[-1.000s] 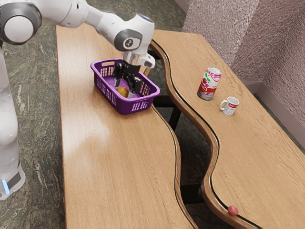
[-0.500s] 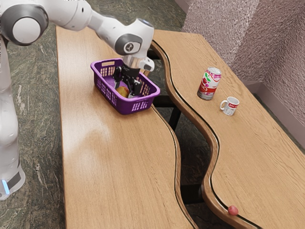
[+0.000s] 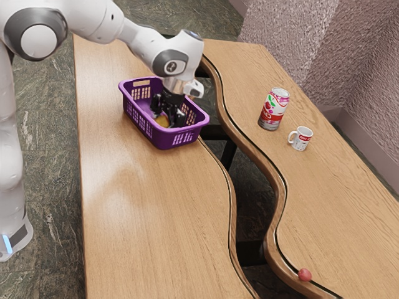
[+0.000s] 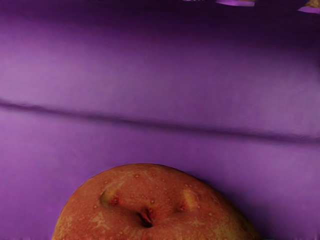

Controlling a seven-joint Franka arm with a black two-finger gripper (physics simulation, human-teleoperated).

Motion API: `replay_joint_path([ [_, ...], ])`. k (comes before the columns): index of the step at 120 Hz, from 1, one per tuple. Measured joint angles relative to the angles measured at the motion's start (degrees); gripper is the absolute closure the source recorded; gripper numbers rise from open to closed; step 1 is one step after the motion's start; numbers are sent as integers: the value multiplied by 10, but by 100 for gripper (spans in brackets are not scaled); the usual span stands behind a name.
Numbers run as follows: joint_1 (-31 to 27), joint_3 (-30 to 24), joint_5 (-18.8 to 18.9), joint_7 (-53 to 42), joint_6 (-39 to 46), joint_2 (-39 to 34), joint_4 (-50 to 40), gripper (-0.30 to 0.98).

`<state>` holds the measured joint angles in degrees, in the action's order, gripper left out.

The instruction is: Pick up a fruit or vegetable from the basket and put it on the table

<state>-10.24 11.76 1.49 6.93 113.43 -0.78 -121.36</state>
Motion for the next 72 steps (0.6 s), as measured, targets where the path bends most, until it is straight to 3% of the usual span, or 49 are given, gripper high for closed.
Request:
replay_joint_path([
  [8, 2, -2, 1, 1, 1, -9, 0, 35],
  [39, -13, -5, 4, -2, -10, -106, 10, 40],
  [72, -6, -158, -10, -5, -48, -129, 60, 47],
])
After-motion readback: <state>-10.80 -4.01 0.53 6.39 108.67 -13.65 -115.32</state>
